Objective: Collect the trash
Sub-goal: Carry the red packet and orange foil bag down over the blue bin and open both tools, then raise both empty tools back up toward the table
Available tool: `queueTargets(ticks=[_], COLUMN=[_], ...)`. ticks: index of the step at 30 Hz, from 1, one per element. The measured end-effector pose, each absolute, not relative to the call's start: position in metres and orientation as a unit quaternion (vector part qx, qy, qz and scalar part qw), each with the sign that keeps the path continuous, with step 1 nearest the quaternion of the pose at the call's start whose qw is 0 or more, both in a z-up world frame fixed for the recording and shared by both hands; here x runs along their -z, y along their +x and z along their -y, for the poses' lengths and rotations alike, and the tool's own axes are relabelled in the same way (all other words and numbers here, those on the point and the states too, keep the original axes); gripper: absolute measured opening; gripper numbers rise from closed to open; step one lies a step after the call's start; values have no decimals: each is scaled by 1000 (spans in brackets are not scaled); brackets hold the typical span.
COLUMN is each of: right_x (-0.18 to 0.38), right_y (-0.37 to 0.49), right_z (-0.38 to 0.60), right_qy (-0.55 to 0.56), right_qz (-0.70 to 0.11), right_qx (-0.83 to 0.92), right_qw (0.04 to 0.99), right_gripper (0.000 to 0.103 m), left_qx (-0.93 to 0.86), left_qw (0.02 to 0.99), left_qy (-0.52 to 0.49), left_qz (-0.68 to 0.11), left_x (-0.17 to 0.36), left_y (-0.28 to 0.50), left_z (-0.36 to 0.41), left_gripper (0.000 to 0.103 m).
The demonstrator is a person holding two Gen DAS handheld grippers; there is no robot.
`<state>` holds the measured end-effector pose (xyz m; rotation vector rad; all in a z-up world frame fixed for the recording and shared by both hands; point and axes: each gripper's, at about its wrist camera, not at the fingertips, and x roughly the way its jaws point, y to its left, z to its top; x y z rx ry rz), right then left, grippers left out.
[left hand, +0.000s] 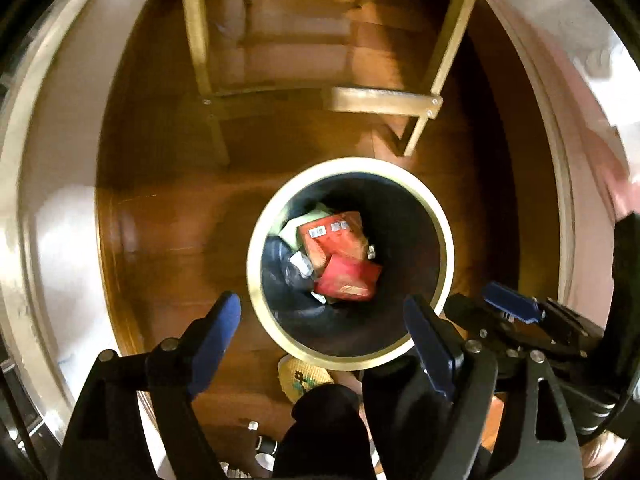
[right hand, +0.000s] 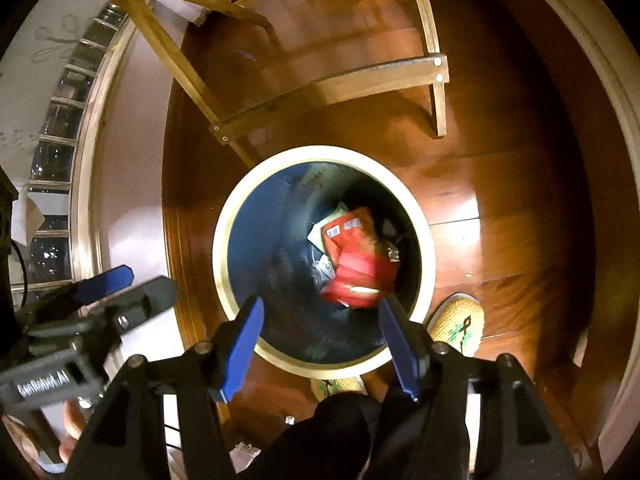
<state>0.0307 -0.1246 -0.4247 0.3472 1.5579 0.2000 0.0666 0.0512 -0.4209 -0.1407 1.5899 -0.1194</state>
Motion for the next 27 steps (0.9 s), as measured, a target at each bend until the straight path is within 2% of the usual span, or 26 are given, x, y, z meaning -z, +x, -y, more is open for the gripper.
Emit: queueTargets(ticks=[8, 27], right_x=[362, 134], right_y=[31, 19], right_z=[120, 113], right_qy=[151, 123], right_qz=[-682, -607], right_qx=[-93, -131], right_qw=[709, 774], right_gripper=[61, 61], left_qx=[38, 59], left_qw=[725, 810], left_qy=[-72, -57], left_qz=[-684, -581], left_x=[352, 97], left_y=[66, 42], left_z=[-57, -64], left_gripper=[82, 84])
